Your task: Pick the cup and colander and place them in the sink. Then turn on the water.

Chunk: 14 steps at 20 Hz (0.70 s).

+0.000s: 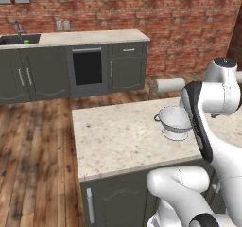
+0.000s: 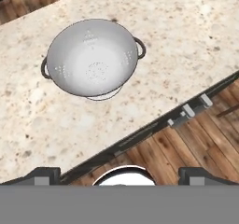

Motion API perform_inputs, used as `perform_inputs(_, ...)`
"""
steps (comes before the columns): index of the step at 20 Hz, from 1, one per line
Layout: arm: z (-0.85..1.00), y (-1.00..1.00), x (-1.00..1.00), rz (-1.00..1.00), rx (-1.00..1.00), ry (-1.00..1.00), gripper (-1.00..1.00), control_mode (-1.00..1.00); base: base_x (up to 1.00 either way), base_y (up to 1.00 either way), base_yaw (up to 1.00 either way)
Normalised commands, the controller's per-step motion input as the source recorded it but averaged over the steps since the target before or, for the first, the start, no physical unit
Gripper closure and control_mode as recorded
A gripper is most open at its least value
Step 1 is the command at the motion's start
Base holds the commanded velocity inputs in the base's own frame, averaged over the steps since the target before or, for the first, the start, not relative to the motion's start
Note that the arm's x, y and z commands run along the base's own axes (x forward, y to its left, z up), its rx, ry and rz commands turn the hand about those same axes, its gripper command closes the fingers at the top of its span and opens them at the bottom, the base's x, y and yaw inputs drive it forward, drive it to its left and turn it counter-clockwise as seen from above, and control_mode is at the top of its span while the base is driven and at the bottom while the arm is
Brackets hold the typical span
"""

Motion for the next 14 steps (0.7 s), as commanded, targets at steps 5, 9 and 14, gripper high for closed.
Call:
perform_inputs(5, -0.23, -0.39, 0.05, -0.18, 0.00, 0.00, -1.00, -1.00, 0.00, 0.00, 0.00)
perform_inputs(9, -0.24, -0.32, 0.07, -0.11, 0.02, -0.05, -1.00, -1.00, 0.00, 0.00, 0.00)
perform_inputs(14, -0.23, -0.19, 0.27, -0.14, 0.07, -0.01, -1.00, -1.00, 0.00, 0.00, 0.00)
